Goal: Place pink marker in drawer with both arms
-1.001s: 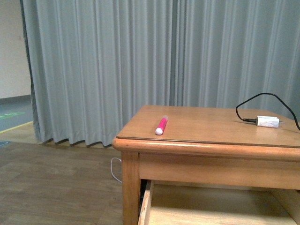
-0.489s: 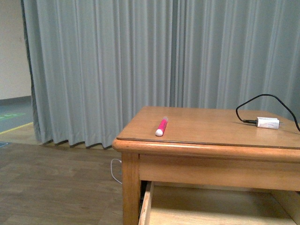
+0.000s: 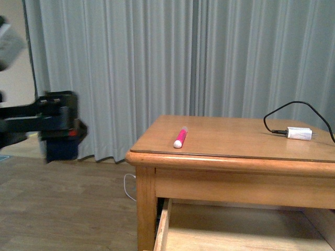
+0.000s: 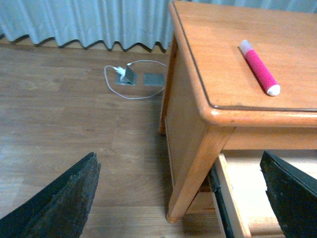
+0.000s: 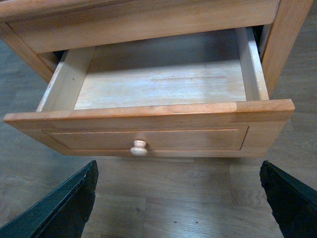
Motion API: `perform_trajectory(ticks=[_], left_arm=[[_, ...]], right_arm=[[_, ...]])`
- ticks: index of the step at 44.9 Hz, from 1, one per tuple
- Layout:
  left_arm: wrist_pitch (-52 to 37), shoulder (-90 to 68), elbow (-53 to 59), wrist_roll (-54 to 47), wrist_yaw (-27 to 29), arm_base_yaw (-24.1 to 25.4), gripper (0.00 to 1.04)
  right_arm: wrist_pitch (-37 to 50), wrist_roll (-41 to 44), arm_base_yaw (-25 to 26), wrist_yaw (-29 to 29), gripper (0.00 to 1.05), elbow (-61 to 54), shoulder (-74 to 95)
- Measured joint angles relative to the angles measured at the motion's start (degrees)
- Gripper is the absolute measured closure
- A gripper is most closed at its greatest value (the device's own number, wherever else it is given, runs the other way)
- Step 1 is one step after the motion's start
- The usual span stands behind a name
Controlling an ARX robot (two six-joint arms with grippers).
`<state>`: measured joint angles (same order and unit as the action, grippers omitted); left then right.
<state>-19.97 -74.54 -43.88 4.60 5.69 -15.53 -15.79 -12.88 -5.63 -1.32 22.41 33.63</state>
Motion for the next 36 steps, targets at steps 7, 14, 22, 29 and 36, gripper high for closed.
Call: perform_trajectory(ticks=[7, 14, 22, 29, 36], left_arm=[[7.32, -16.98, -19.93, -1.6, -1.49, -1.79, 0.06], [13.14, -26.36, -32.76, -2.54, -2.56, -4.44, 0.06], [16.68, -31.82, -40.5, -4.33, -2.99, -7.72, 0.06], [20.06, -36.79, -46.47, -4.76, -0.46, -10.64, 0.06], [22.36, -40.13, -50.34, -4.66, 1.86, -11.5, 0.06]], right_arm=[[0.0, 0.0, 0.0, 0.0, 0.08, 0.0, 0.0], [0.0, 0.0, 0.0, 0.0, 0.08, 0.0, 0.0], [0.0, 0.0, 0.0, 0.0, 0.08, 0.0, 0.0], [0.0, 0.0, 0.0, 0.0, 0.08, 0.0, 0.0], [0.0, 0.0, 0.0, 0.0, 0.08, 0.0, 0.0]])
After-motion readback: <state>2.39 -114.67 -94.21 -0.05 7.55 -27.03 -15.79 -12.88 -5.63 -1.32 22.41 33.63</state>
